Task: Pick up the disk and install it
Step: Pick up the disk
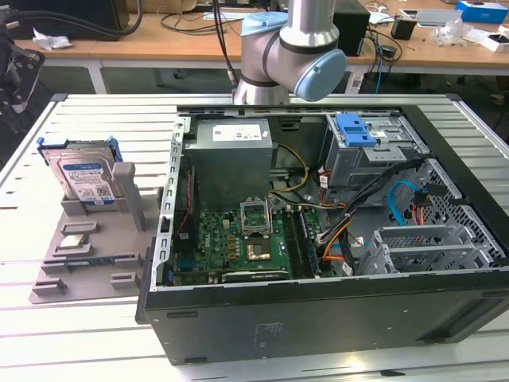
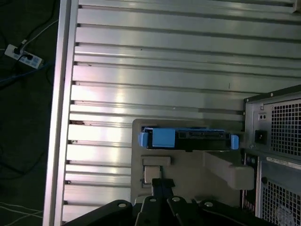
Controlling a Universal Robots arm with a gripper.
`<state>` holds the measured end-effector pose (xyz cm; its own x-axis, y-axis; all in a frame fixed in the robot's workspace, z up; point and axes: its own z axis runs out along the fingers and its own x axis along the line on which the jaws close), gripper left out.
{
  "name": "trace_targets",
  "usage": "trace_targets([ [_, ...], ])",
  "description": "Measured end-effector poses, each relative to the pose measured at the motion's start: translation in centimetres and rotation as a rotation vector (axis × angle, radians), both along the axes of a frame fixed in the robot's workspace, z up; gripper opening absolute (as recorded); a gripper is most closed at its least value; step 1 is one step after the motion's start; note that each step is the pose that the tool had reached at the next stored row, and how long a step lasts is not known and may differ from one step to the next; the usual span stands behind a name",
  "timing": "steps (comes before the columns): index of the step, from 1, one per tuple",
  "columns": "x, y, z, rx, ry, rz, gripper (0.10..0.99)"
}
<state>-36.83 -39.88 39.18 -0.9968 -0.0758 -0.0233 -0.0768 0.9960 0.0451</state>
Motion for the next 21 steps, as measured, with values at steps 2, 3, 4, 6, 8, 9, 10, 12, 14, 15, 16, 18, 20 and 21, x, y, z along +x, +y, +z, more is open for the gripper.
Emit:
trace_targets([
  [2,0.0,0.0,0.0,0.0,0.0,0.027,0.106],
  [3,0.0,0.0,0.0,0.0,0.0,0.043,0.106],
  [4,0.0,0.0,0.0,0.0,0.0,0.053,0.106],
  [6,0.0,0.0,0.0,0.0,0.0,0.082,0.106],
  [8,0.0,0.0,0.0,0.0,0.0,0.153,0.106],
  [9,0.0,0.0,0.0,0.0,0.0,0.202,0.106],
  [10,0.0,0.0,0.0,0.0,0.0,0.236,0.106],
  [12,0.0,0.0,0.0,0.0,0.0,0.303,0.106],
  [14,0.0,0.0,0.0,0.0,-0.0001,0.357,0.106],
  [15,0.0,0.0,0.0,0.0,0.0,0.373,0.106],
  [16,0.0,0.0,0.0,0.0,0.0,0.386,0.106],
  [18,0.0,0.0,0.0,0.0,0.0001,0.412,0.106],
  [20,0.0,0.0,0.0,0.0,0.0001,0.463,0.106],
  [21,0.0,0.0,0.0,0.0,0.0,0.486,0.106],
])
